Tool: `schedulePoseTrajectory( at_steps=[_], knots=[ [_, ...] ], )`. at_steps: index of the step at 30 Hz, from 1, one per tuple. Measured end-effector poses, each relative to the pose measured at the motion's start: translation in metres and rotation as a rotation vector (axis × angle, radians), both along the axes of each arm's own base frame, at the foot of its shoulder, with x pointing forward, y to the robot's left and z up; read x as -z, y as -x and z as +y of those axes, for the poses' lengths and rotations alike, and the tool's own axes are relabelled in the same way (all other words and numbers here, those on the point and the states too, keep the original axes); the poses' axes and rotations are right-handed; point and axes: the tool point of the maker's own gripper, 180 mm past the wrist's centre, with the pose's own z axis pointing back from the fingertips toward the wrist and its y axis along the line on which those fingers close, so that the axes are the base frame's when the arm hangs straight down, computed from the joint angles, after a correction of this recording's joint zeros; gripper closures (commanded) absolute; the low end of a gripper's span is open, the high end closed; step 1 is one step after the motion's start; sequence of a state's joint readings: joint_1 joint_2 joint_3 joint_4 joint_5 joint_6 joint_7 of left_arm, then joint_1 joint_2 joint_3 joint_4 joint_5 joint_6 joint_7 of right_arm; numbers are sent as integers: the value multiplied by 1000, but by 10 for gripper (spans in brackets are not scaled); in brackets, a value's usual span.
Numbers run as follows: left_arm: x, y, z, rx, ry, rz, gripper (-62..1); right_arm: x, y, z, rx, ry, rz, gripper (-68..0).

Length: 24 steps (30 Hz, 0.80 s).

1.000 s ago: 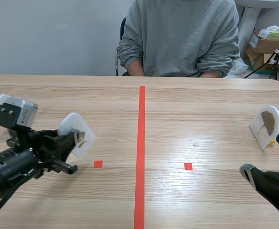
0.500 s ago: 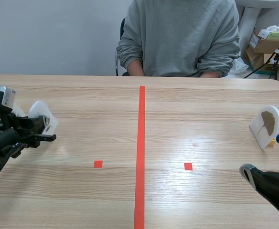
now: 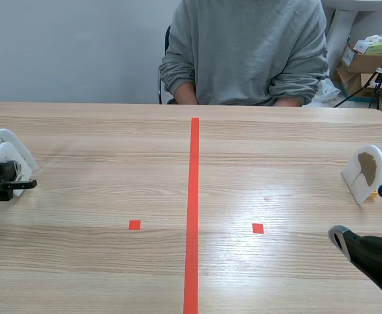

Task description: Do the leaf sorting experiment

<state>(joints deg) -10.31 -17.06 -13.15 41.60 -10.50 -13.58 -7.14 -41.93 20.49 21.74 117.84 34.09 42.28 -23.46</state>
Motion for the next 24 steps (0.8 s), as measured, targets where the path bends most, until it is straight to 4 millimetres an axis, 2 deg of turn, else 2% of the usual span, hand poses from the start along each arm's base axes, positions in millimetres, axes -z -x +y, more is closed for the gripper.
schedulePoseTrajectory(
  at_steps=[22, 24],
  knots=[
    [13, 6, -2, 15, -27, 51, -45, 0, 0, 0, 0, 0, 0, -564],
    [13, 6, -2, 15, -27, 51, -73, 0, 0, 0, 0, 0, 0, -564]
  ],
)
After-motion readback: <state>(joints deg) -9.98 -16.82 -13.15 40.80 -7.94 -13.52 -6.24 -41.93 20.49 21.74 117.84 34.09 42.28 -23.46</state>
